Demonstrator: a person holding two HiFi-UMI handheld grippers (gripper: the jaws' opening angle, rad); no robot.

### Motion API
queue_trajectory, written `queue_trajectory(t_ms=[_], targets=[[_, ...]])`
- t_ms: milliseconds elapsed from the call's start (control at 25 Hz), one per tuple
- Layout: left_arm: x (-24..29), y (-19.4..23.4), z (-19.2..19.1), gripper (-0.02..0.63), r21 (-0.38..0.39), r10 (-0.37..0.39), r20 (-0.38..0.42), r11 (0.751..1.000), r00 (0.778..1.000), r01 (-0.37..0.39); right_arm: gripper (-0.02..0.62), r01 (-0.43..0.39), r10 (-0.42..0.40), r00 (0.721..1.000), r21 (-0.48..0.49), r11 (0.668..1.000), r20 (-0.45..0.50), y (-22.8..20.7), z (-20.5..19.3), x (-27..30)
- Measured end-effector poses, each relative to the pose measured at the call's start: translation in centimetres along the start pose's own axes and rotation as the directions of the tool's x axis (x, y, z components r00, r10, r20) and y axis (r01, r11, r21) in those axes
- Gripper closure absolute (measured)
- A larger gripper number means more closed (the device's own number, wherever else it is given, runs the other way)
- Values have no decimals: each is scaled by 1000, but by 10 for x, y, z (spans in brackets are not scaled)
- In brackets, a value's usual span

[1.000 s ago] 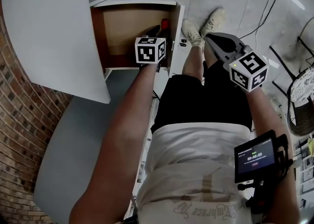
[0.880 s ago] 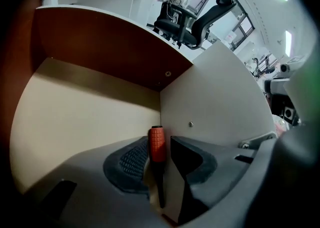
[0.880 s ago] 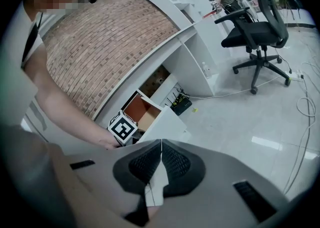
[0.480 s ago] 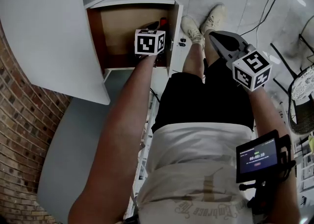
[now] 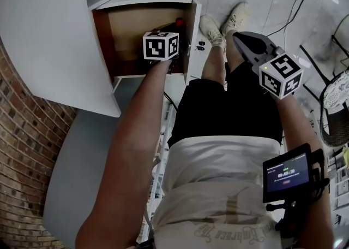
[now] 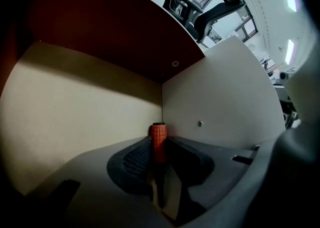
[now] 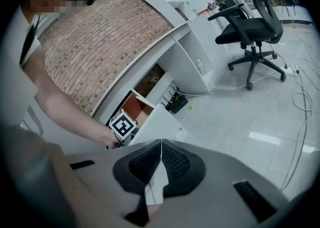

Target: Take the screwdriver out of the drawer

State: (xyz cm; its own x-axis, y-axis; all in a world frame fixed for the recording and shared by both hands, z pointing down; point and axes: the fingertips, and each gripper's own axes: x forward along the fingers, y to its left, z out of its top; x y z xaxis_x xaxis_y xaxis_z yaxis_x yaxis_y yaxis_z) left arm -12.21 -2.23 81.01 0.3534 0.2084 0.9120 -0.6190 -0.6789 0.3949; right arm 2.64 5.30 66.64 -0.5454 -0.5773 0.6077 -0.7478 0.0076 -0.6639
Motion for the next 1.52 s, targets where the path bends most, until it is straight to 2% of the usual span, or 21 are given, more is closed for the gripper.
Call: queue_trajectory(t_ms=[400,640,920,1080,1520], targets=[[5,-3,0,505,3,24,-9,1000,1000,-24,572,6,-6,1000,-15,1000,0,-6,1,-3],[-9,-13,4,505,88,24,4,996,1000,-24,572,6,-6,1000,-30,1000,-7,4,4,-5],[-27,-25,8,505,98,36,72,994,997,-43,572,-13,9,999,-109,994,-41,19,11,-9],[-43,-25,4,505,60,49,117,997,992,-56,572,-24,16,998,-143,989,-57,30,14,-8],[-99,-19,22,505,15,82,276,996,958,-90,572,-32,13,996,-211,977,-91,49,31,-7]])
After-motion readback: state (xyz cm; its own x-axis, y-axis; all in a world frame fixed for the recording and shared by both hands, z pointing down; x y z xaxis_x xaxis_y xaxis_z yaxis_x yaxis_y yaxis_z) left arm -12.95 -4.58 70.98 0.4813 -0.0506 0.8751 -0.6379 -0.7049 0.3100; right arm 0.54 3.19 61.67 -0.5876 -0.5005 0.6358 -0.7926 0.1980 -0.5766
